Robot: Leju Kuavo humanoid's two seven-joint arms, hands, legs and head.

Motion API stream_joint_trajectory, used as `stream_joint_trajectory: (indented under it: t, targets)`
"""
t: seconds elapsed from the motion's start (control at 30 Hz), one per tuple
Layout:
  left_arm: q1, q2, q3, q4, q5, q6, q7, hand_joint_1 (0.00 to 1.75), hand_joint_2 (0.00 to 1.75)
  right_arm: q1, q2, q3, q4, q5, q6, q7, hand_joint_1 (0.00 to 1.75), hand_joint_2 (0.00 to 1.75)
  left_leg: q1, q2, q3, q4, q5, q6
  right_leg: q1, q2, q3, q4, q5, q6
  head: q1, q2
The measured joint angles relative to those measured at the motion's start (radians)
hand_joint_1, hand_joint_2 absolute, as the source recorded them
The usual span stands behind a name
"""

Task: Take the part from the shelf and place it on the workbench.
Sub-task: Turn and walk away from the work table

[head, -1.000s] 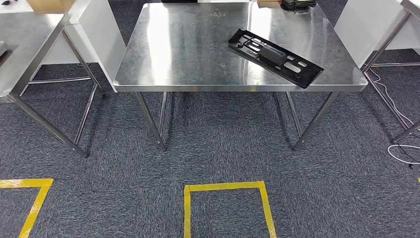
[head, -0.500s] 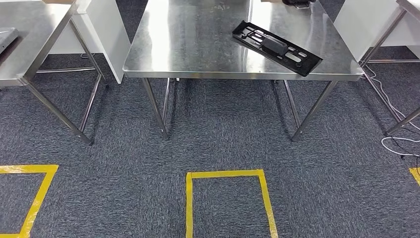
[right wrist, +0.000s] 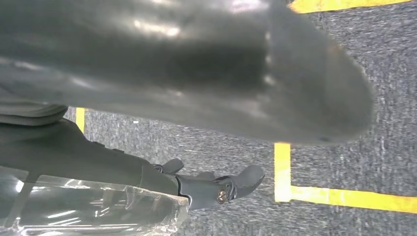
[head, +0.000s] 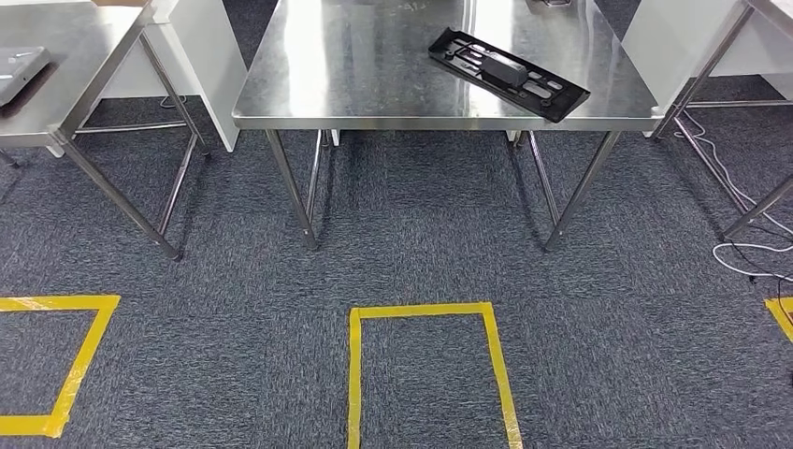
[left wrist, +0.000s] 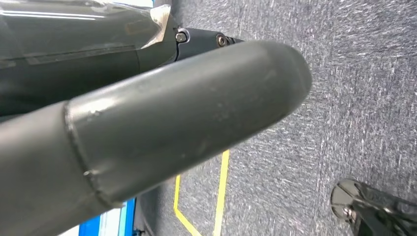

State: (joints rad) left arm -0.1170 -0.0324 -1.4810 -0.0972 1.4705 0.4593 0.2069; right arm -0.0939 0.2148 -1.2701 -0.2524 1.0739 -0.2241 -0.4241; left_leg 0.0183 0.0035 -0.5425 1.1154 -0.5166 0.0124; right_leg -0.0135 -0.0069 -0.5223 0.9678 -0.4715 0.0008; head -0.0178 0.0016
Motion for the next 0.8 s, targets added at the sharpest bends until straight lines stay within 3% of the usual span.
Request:
stream_joint_trajectory:
  t: [0.03, 0.07, 0.17, 0.23, 0.3, 0.33, 0.37, 0.4, 0.43, 0.5, 0.57, 0.6, 0.67, 0.73, 0.8]
  targets:
    - [-0.001, 0.002, -0.002, 0.0, -0.002, -0.001, 0.0, 0.0, 0.0, 0.0, 0.0, 0.0, 0.0, -0.002, 0.0, 0.0, 0.0, 0.0, -0.002, -0.002, 0.046, -0.068, 0.004, 0.005, 0.002, 0.0, -0.006, 0.004, 0.004, 0.006, 0.001, 0.0]
    - [-0.002, 0.003, -0.003, 0.0, -0.004, -0.002, 0.0, 0.0, 0.0, -0.001, 0.001, 0.0, 0.001, -0.003, 0.0, -0.001, 0.0, 0.0, -0.005, -0.005, 0.072, -0.112, 0.001, 0.01, 0.003, 0.0, -0.011, 0.007, 0.009, 0.013, 0.0, 0.0]
    - [-0.003, 0.004, -0.007, 0.0, -0.006, -0.003, 0.002, 0.0, 0.0, -0.002, 0.001, 0.0, 0.001, -0.005, 0.0, -0.002, 0.0, 0.0, -0.009, -0.003, 0.07, -0.144, 0.005, 0.021, 0.004, -0.002, -0.028, 0.014, 0.021, 0.033, -0.001, 0.0]
    - [-0.003, 0.004, -0.008, 0.0, -0.006, -0.004, 0.002, 0.0, 0.0, 0.0, 0.0, 0.0, 0.002, -0.005, 0.0, -0.003, 0.0, 0.0, -0.006, 0.002, 0.053, -0.153, 0.024, 0.037, 0.005, 0.0, -0.055, 0.064, -0.022, 0.032, 0.002, 0.0]
    - [-0.003, 0.004, -0.008, 0.0, -0.006, -0.005, 0.002, 0.0, 0.0, 0.001, -0.001, 0.0, 0.002, -0.005, 0.0, -0.003, 0.0, 0.0, -0.007, 0.005, 0.028, -0.154, 0.045, 0.046, 0.004, 0.003, -0.102, 0.184, -0.106, 0.023, 0.005, 0.0]
    - [-0.003, 0.005, -0.009, 0.0, -0.006, -0.005, 0.003, 0.0, 0.0, 0.001, -0.002, 0.0, 0.002, -0.006, 0.0, -0.003, 0.0, 0.0, -0.008, 0.006, 0.014, -0.154, 0.056, 0.046, 0.003, 0.003, -0.122, 0.249, -0.137, 0.023, 0.006, 0.0]
    - [-0.003, 0.005, -0.01, 0.0, -0.007, -0.006, 0.003, 0.0, 0.0, 0.002, -0.002, 0.0, 0.002, -0.007, 0.0, -0.004, 0.0, 0.0, -0.009, 0.007, 0.0, -0.153, 0.067, 0.046, 0.003, 0.003, -0.129, 0.296, -0.15, 0.029, 0.006, 0.0]
    - [-0.003, 0.005, -0.012, 0.0, -0.008, -0.007, 0.004, 0.0, 0.0, 0.002, -0.003, 0.0, 0.002, -0.009, -0.001, -0.004, 0.0, 0.0, -0.01, 0.008, -0.015, -0.153, 0.077, 0.044, 0.002, 0.003, -0.119, 0.31, -0.142, 0.039, 0.006, 0.0]
    - [-0.003, 0.005, -0.014, 0.0, -0.011, -0.009, 0.004, 0.0, 0.0, 0.002, -0.004, -0.001, 0.002, -0.012, -0.001, -0.005, 0.0, 0.0, -0.01, 0.009, -0.028, -0.151, 0.087, 0.042, 0.001, 0.003, -0.089, 0.283, -0.12, 0.05, 0.006, 0.0]
    - [-0.004, 0.004, -0.018, 0.0, -0.015, -0.011, 0.006, 0.0, 0.0, 0.001, -0.005, -0.001, 0.002, -0.014, -0.001, -0.006, 0.0, 0.0, -0.011, 0.008, -0.051, -0.144, 0.105, 0.035, 0.001, 0.003, 0.018, 0.139, -0.078, 0.059, 0.007, 0.0]
    - [-0.005, 0.005, -0.021, 0.0, -0.017, -0.013, 0.007, 0.0, 0.0, -0.002, -0.006, -0.001, 0.002, -0.016, -0.001, -0.007, 0.0, 0.0, -0.015, 0.009, -0.065, -0.134, 0.118, 0.024, 0.006, 0.005, 0.103, 0.005, -0.076, 0.047, 0.004, 0.0]
    - [-0.005, 0.005, -0.023, 0.0, -0.017, -0.014, 0.008, 0.0, 0.0, -0.002, -0.006, -0.001, 0.002, -0.016, -0.001, -0.007, 0.0, 0.0, -0.017, 0.009, -0.069, -0.13, 0.123, 0.019, 0.009, 0.006, 0.118, -0.026, -0.081, 0.038, 0.001, 0.0]
    - [-0.005, 0.006, -0.026, 0.0, -0.017, -0.015, 0.01, 0.0, 0.0, 0.0, -0.006, -0.001, 0.003, -0.016, -0.001, -0.007, 0.0, 0.0, -0.014, 0.009, -0.075, -0.127, 0.13, 0.007, 0.005, 0.006, 0.107, -0.032, -0.076, 0.018, -0.004, 0.0]
    - [-0.003, 0.008, -0.028, 0.0, -0.017, -0.017, 0.011, 0.0, 0.0, 0.002, -0.006, -0.002, 0.004, -0.016, -0.001, -0.007, 0.0, 0.0, -0.008, 0.007, -0.091, -0.097, 0.085, -0.005, -0.003, 0.002, 0.092, -0.032, -0.059, -0.008, -0.006, 0.0]
    - [-0.002, 0.009, -0.03, 0.0, -0.016, -0.017, 0.012, 0.0, 0.0, 0.002, -0.007, -0.002, 0.004, -0.016, -0.001, -0.007, 0.0, 0.0, -0.004, 0.004, -0.12, 0.006, -0.018, -0.016, -0.003, 0.0, 0.071, -0.031, -0.039, -0.022, -0.008, 0.0]
